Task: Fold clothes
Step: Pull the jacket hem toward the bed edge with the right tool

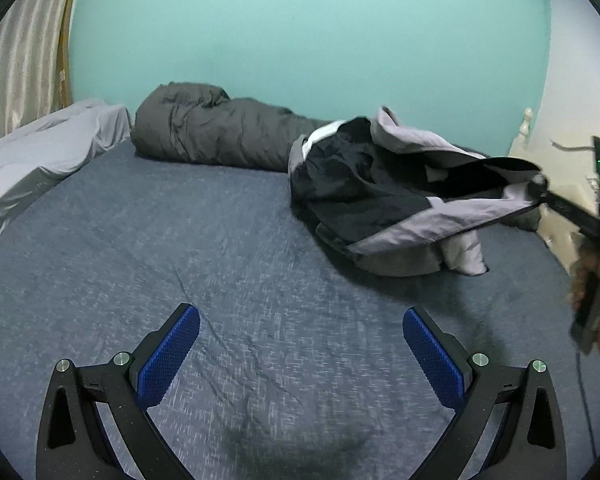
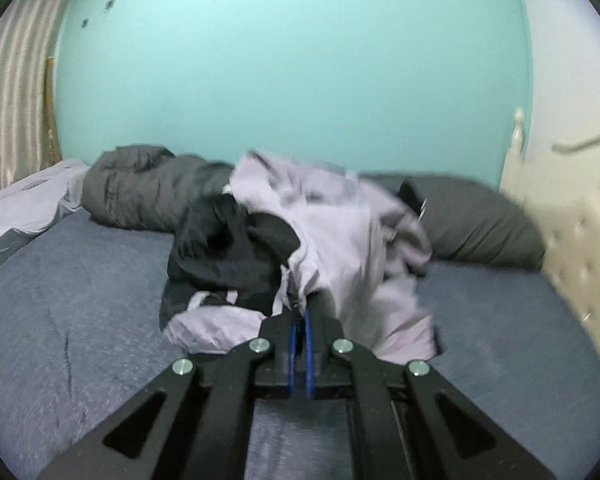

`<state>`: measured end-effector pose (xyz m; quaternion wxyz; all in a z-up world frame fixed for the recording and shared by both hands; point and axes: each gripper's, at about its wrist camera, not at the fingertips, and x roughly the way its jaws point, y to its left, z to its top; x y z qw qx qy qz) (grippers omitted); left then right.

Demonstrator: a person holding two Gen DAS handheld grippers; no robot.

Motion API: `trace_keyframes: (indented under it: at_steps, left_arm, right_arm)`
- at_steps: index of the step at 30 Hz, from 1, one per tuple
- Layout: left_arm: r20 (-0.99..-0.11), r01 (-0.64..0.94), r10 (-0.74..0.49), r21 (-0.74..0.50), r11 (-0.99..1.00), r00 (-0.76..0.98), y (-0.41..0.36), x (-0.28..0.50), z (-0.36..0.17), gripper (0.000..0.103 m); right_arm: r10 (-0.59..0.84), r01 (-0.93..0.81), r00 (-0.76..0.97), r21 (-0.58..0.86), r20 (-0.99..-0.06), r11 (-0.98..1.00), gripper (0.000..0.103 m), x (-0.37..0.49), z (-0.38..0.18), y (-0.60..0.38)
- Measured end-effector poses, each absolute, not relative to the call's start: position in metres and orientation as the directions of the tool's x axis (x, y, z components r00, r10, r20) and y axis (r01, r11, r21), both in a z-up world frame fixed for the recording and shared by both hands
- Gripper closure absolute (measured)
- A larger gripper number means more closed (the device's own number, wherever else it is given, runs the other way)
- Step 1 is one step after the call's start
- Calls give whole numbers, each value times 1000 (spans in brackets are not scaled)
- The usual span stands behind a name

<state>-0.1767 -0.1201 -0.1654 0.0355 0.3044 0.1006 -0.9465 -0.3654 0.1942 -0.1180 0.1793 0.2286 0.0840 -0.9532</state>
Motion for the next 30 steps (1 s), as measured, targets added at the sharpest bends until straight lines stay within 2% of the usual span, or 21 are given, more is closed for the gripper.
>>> trace_keyframes:
  at_steps: [5, 11, 16, 20, 25, 30]
  left_arm:
    - [-552, 102, 20, -189, -977, -833, -107, -139, -132, 0]
    - [-527, 40, 63, -181, -983, -848, -76, -108, -108, 0]
    - [-547, -30, 104, -141, -989, -831, -41, -105, -115, 0]
    - [-589, -73, 121, -105, -992, -799, -17, -117, -138, 0]
    - [-640, -107, 129, -73, -992, -758, 6, -137, -171, 0]
    - [-660, -116, 134, -71, -991, -739, 13, -147, -188, 0]
  right_arm:
    - [-301, 381, -867, -140, -398, -914, 101, -309, -49, 232]
    - [-357, 432, -864, -160, -356, -887, 101, -222, -13, 285]
    - [-334, 445, -805, -128, -490, -887, 101, -185, -55, 338]
    - [-275, 406, -742, -83, -611, -910, 101, -184, -121, 372]
    - [-254, 385, -704, -55, -663, -921, 101, -187, -170, 375]
    - [-267, 406, -696, -59, -666, -912, 101, -185, -181, 373]
